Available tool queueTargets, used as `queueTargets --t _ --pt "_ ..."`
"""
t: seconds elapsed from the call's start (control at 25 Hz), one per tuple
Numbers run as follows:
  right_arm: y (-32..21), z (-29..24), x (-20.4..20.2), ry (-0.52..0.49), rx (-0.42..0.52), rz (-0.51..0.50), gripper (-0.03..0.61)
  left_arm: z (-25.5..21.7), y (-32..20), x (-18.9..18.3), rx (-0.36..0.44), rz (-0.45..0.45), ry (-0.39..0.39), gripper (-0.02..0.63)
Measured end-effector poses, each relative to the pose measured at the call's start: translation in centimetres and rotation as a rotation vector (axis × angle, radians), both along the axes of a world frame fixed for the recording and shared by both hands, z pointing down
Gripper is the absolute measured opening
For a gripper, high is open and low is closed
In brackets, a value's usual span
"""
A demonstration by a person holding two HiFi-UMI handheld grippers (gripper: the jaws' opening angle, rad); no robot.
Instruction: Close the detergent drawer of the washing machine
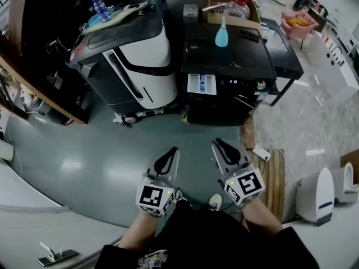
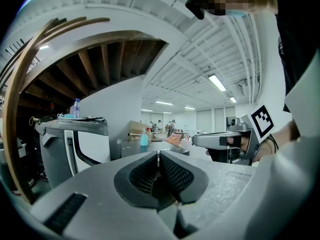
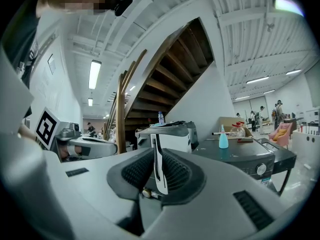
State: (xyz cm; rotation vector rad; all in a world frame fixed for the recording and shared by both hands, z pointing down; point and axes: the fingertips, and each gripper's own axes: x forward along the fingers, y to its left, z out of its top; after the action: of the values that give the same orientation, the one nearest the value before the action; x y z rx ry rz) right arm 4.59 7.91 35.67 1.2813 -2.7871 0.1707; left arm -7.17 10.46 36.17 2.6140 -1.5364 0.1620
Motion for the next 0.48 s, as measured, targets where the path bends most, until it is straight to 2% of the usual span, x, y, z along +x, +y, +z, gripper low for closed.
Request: queueTargets --t 0.2,0.36,0.48 --pt "-1.6 0.2 -2.2 0.001 0.035 0.011 0.072 0.4 -1.7 -2.3 -0.007 0.016 0.015 0.006" --pt "-2.6 0.7 -4.0 0.013 0.018 0.037 0.095 1.0 -3.1 -4.2 -0.013 0.033 0.019 0.008" --pt "-3.4 1.0 -5.2 0.023 0.014 0.055 0.104 1.3 -4.0 -5.2 -0.035 0.058 0.019 0.063"
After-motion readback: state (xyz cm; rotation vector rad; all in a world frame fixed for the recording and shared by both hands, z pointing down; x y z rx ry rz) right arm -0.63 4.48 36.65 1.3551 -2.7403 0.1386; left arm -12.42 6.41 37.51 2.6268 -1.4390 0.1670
